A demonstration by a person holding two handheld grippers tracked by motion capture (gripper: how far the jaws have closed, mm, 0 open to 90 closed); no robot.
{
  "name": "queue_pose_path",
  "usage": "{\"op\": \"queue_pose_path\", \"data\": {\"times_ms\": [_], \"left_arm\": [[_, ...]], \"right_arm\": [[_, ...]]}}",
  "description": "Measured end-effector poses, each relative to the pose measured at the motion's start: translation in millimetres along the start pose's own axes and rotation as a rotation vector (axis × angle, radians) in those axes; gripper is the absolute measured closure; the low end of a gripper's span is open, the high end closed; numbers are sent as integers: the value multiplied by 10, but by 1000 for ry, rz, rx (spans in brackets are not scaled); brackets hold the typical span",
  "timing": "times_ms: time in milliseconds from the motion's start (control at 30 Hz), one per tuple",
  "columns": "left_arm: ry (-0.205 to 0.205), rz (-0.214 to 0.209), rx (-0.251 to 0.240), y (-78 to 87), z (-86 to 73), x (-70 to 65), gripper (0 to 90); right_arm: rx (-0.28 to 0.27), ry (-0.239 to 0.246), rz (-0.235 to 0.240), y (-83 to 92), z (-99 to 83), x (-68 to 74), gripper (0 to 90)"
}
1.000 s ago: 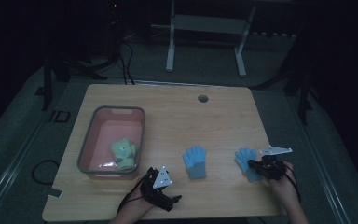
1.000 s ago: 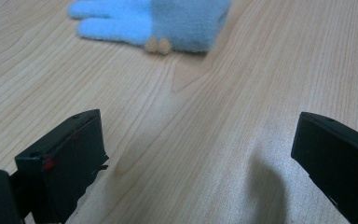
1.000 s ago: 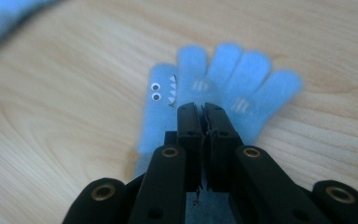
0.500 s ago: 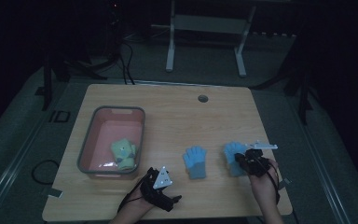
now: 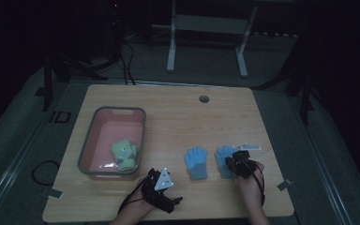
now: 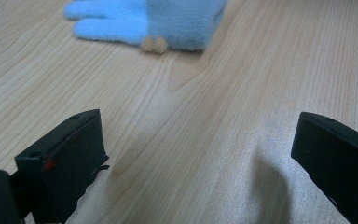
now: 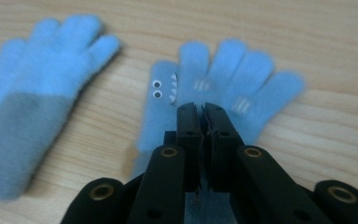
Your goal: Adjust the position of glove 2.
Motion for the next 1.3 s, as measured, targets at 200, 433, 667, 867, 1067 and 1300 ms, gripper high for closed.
{"op": "queue_pose_path", "data": {"times_ms": [200,433,667,867,1067,1300], "left_arm": [[1,-4,1,-3,-1,-2,30],[0,-5,2,-3,-1,-3,30],[6,-6,-1,-5,3,-8,29],[0,-4,3,-3,-2,-2,30],[1,-3,5,-1,-6,-1,29],[4,-8,5,1,-6,-1,30]], "right_arm": [[10,-1,-4,-44,-33,1,813],[10,37,14,53,3,-9,724],[-1,139,75,251,78,-84,687],[-22,248,192,330,115,-82,652],[-37,347,283,276,71,-11,632],[8,420,238,10,-62,-81,629]]}}
Point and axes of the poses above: each handheld gripper's, and its own axes: y roughly backward along the jaws, z roughly out of its top, x roughly to its left, the point moved 10 cm from there along -y, roughly forward along the jaws, and after that the axes turned 3 degrees about z, right-handed, at the moved point
